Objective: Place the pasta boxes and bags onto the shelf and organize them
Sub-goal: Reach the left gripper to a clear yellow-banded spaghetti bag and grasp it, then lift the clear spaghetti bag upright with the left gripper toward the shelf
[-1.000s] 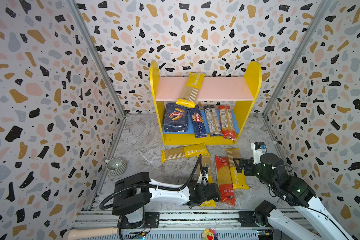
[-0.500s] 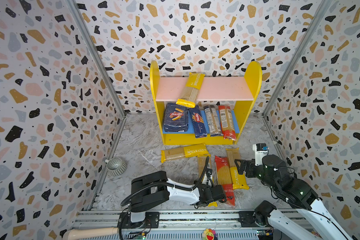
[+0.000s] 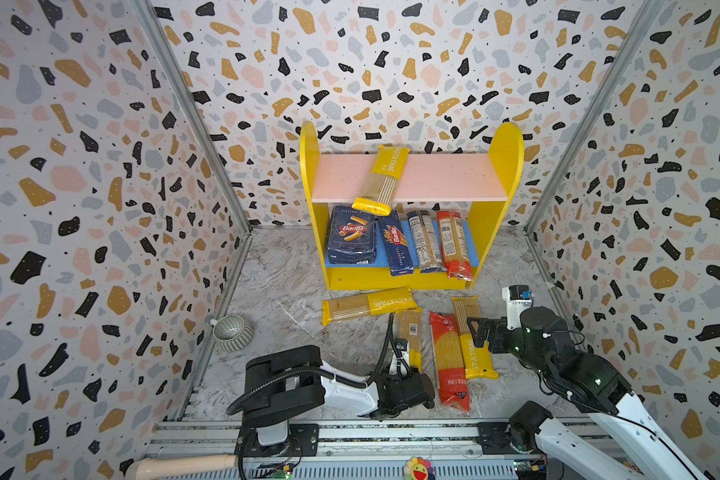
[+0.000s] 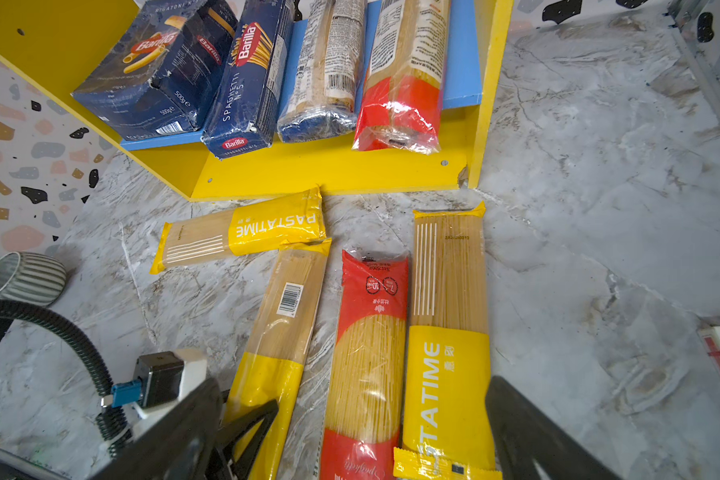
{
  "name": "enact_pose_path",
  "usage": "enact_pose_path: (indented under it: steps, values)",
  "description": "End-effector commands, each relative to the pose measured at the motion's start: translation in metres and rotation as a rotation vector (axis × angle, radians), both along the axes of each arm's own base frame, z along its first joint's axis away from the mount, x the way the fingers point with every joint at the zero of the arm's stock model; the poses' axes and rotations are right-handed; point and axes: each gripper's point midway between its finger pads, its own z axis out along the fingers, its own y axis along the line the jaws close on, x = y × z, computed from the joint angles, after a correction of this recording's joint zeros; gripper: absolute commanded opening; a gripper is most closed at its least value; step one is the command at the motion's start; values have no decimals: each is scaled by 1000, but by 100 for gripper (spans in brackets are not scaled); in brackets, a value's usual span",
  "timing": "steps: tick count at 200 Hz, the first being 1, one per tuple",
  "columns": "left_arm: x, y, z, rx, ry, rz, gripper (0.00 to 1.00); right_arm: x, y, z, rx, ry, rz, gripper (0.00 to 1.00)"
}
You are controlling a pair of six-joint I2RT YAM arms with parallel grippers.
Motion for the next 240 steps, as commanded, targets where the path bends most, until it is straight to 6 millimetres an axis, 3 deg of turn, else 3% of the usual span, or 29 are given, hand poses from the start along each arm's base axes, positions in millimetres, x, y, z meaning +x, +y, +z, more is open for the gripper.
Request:
enact_pose_path:
  steps: [1, 46, 100, 183, 240]
  values:
    - [-41, 77, -77, 294, 239, -46, 28, 4, 6, 6, 18, -19, 11, 99]
    - [-36, 92, -63, 308, 210, -43, 0, 10, 13, 0, 24, -9, 26, 99]
    - [-27, 99, -36, 319, 147, -32, 0, 14, 22, -1, 35, -1, 49, 99]
    - [-5, 119, 50, 179, -56, 37, 0, 20, 44, -6, 79, 23, 116, 99]
    - [-2, 132, 86, 131, -112, 51, 0, 25, 56, -8, 103, 43, 148, 99]
